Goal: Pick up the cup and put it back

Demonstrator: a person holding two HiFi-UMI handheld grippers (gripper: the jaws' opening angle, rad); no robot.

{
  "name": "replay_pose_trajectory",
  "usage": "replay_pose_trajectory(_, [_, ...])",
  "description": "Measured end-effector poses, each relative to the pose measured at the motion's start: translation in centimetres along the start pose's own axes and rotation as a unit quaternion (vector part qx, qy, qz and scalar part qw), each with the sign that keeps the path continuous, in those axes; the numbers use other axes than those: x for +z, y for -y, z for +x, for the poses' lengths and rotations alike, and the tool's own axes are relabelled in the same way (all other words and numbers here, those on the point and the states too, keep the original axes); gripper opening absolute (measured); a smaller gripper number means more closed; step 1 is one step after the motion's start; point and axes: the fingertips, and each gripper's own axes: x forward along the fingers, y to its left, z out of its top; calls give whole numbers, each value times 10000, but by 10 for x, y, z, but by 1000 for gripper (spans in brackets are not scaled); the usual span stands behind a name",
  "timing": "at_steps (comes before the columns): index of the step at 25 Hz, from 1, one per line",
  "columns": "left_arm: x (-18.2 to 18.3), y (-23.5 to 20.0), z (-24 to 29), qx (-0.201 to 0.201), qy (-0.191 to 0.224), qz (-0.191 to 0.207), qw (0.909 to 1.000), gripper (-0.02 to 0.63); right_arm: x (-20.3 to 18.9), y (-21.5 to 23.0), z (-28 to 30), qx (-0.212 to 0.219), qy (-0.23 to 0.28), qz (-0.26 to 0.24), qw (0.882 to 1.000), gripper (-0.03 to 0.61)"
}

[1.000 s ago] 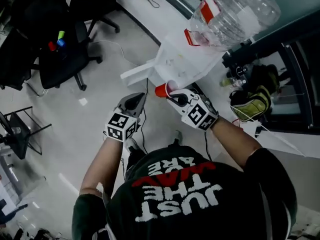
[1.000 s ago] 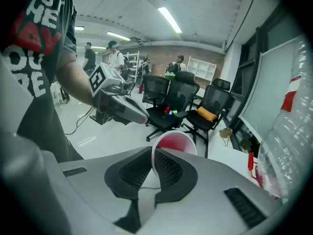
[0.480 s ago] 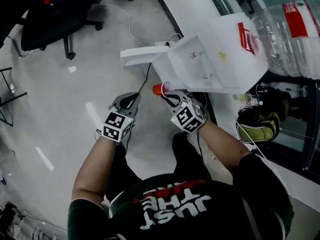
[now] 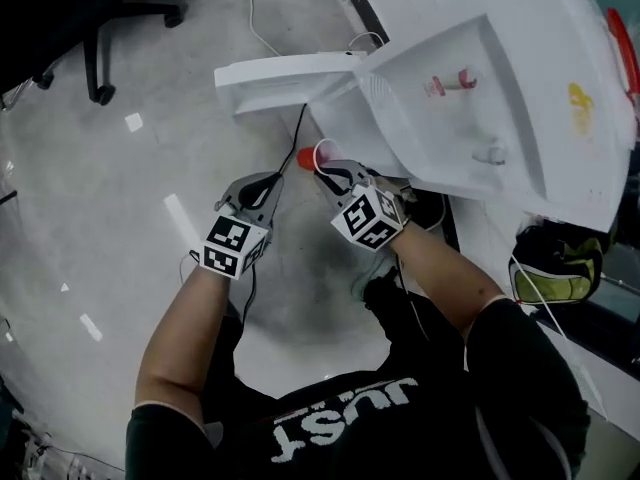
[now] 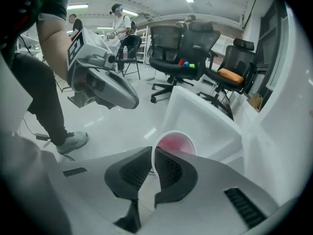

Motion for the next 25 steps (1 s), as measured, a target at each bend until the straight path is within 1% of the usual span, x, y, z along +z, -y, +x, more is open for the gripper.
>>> replay_pose_trajectory(4, [-39,-26,41,-198,-11,197,9996,8,-41,10,60,-139,-126,99,9998,48])
replay_pose_trajectory(7, [-60,-38,67,-352,-15,358,9987,8,-67,18,92,-261,-218,49,9994,48])
replay_pose_trajectory(12, [-80,-46,99,-727,-29,614,9955,8,-93,25,128,-435,-327,36,9985,48])
replay_pose_trajectory(15, [-81,-46,110,-921,-56,828,9923,8,-110,29,141,-451,-522,331,9971,48])
replay_pose_trajectory(17, [-80,-45,116,-1034,-52,890,9906,8,-127,37,144,-518,-759,582,9941,48])
replay_pose_trajectory(20, [-78,-42,118,-1164,-59,906,9890,8,-156,58,146,-766,-1188,755,9871,48])
replay_pose_trajectory(25, [-90,-49,117,-1213,-180,932,9881,8,-198,108,148,-1360,-1712,1248,9678,48])
